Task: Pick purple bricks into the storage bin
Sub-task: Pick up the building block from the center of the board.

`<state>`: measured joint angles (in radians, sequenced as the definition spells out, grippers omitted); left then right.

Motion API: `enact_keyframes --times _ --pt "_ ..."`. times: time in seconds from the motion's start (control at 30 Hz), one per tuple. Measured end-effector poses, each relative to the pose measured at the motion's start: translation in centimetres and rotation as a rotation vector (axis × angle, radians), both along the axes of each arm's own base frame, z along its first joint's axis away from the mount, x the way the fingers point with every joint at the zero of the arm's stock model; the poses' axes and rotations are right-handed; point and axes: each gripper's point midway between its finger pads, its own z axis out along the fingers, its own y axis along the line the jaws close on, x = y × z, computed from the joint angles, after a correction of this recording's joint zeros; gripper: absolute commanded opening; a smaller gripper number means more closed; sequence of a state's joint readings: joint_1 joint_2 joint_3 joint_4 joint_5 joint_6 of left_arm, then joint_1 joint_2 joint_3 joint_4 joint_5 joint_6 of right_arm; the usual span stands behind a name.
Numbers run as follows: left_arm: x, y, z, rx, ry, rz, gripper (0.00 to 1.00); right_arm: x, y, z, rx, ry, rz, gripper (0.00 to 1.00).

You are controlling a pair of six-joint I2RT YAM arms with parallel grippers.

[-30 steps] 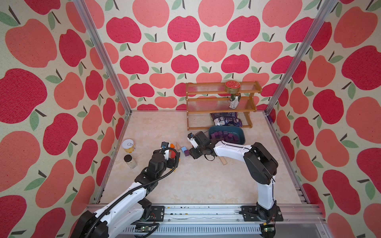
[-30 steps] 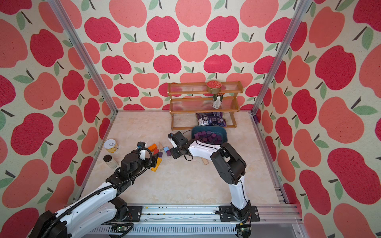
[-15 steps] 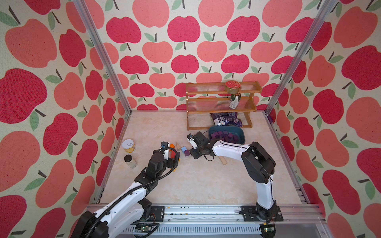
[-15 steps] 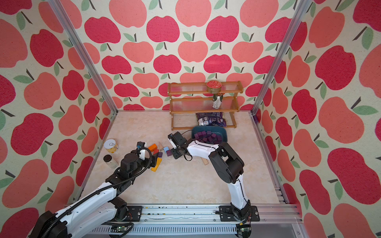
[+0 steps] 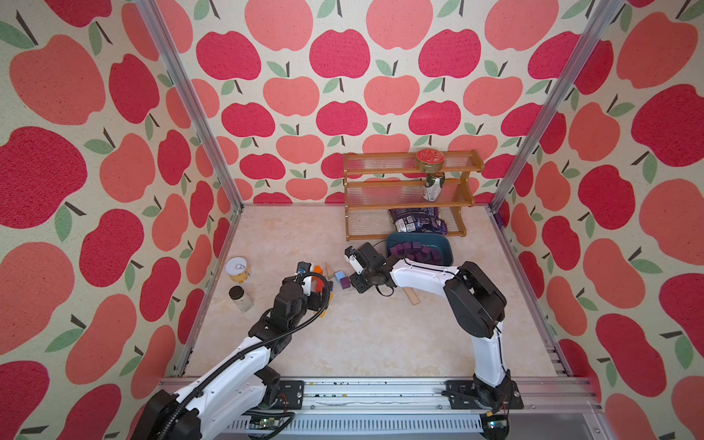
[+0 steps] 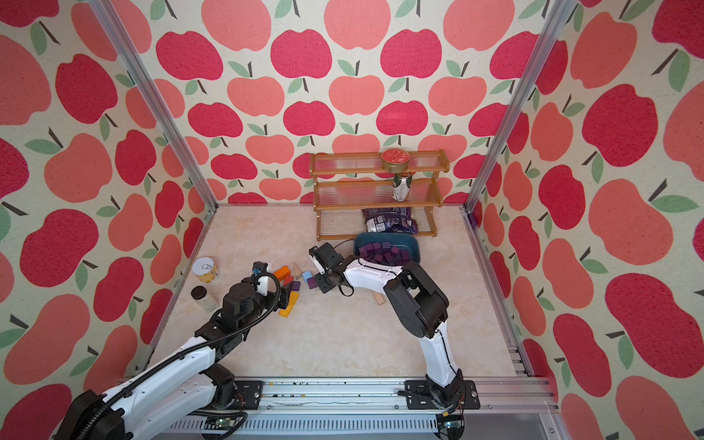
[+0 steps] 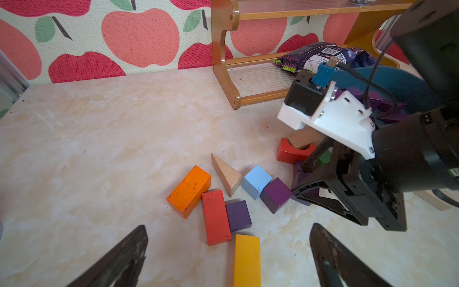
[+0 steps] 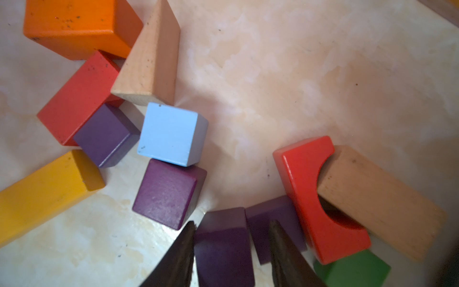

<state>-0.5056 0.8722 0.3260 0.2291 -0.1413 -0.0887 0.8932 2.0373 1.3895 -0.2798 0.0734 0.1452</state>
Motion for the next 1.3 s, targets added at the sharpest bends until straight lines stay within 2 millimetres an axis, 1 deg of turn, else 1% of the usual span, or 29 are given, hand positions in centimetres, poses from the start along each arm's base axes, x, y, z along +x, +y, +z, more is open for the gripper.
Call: enact_keyframes --times 0.23,0.4,0.5,0.6,0.77,0.87,1.3 --pt "0.03 0.07 0.00 0.000 0.000 0.002 0.99 0.04 0.03 -0.02 -0.009 -0.006 0.000 0.48" --pt "0.05 0.11 0.00 0.000 0.000 0.003 0.99 0.06 0.08 -0.04 -0.020 -0.015 0.003 0.51" --pt "0.04 0.11 -0.01 0.000 0.000 0.003 0.99 0.02 0.00 -0.09 -0.029 -0.020 0.006 0.54" --pt "0.03 0.07 -0.01 -0.001 0.001 0.001 0.99 -0.03 -0.03 -0.10 -0.034 -0.021 0.006 0.54" --pt "-0.01 -0.06 -0.02 -0.004 0.002 -0.006 0.99 -0.01 -0.06 -0.12 -0.037 -0.023 0.005 0.51" --pt "-0.01 -0.06 -0.01 -0.004 0.002 -0.006 0.99 0.00 -0.11 -0.13 -0.043 -0.027 0.011 0.41" --pt "-0.03 -0.12 -0.03 -0.006 0.004 -0.011 0.99 0.04 -0.27 -0.16 -0.057 -0.035 0.004 0.37"
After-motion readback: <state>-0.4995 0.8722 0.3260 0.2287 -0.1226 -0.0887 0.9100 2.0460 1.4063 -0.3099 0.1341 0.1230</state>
